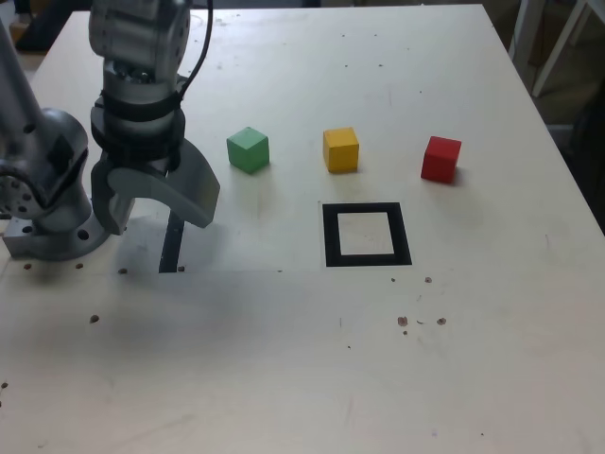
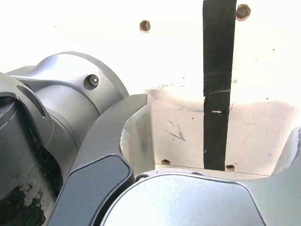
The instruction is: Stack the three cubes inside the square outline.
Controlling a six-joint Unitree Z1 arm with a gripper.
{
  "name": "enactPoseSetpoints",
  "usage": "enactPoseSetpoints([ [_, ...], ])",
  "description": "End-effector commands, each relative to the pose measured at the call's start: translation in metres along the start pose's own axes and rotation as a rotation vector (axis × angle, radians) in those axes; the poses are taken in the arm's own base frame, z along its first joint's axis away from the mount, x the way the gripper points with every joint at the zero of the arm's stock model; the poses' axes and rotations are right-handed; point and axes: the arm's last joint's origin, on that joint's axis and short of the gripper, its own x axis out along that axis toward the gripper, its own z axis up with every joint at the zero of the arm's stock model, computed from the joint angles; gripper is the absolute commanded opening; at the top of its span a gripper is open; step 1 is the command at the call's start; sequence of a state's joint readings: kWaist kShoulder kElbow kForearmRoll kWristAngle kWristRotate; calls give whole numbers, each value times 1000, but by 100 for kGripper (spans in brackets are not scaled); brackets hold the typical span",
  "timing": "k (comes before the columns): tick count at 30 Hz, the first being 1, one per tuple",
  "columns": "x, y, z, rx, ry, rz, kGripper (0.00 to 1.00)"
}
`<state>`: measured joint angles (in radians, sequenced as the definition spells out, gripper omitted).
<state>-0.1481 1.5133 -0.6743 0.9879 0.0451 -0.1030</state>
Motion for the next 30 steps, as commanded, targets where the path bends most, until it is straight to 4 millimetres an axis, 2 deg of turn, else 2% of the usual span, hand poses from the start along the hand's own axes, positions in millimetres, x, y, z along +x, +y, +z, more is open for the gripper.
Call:
enactPoseSetpoints([
  [1, 0, 0, 0, 2, 3, 1, 100],
  [17, -6, 0, 3, 5, -19, -6, 100],
  [24, -31, 0, 20, 36, -73, 11, 100],
  [30, -63, 4, 49, 59, -112, 25, 100],
])
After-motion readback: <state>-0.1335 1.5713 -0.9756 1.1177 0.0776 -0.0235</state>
